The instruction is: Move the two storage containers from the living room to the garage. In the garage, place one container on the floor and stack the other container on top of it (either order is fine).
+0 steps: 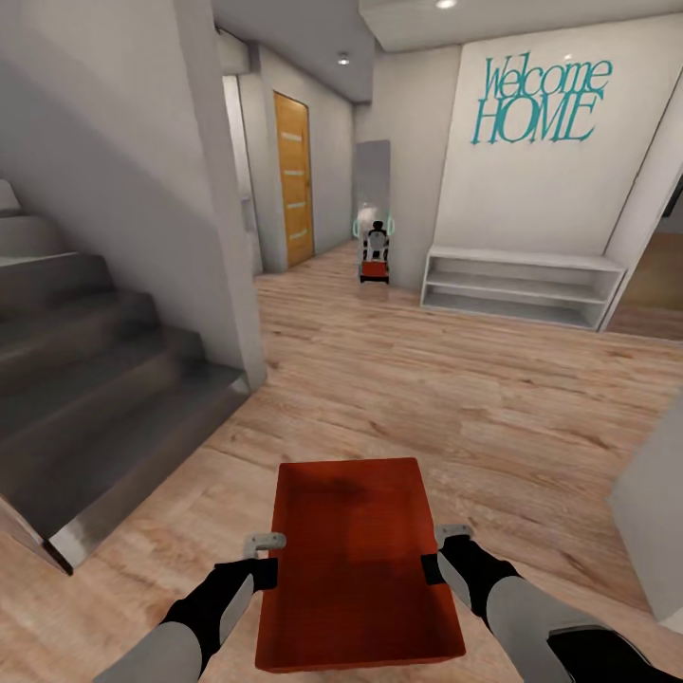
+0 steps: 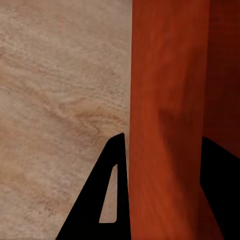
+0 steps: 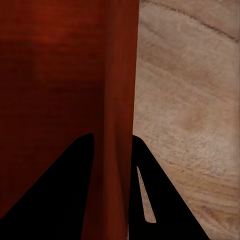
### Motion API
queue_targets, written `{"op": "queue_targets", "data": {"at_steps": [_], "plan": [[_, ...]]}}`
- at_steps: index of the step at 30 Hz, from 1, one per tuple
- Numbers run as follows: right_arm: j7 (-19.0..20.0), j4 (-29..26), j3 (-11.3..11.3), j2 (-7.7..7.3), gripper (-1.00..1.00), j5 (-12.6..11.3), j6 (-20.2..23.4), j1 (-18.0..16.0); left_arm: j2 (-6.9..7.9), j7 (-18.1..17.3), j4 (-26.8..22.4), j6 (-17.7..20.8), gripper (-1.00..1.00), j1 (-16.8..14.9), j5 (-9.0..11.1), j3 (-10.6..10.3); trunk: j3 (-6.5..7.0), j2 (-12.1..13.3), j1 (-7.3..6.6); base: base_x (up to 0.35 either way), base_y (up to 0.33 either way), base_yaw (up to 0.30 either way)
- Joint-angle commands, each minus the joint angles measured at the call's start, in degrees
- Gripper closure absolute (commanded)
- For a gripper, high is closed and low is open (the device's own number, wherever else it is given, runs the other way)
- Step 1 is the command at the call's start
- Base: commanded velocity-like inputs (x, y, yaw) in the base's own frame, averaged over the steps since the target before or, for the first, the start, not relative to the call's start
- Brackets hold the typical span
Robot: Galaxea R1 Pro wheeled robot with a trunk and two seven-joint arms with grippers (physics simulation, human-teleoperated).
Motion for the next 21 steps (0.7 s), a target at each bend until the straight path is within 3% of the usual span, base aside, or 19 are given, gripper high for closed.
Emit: {"op": "queue_targets", "data": {"at_steps": [1,21], "plan": [[-0.2,-0.2,-0.1,-0.03,1.0,0.9,0.5,0.0,-0.02,0.3,-0.1,0.4,1.0,0.0,-0.4,0.3,-0.05,0.0,0.03,0.348,0.0,0.0],[-0.2,-0.2,-0.1,-0.03,1.0,0.9,0.5,0.0,-0.02,0.3,-0.1,0.4,1.0,0.0,-0.4,0.4,-0.05,0.0,0.03,0.348,0.0,0.0]]}}
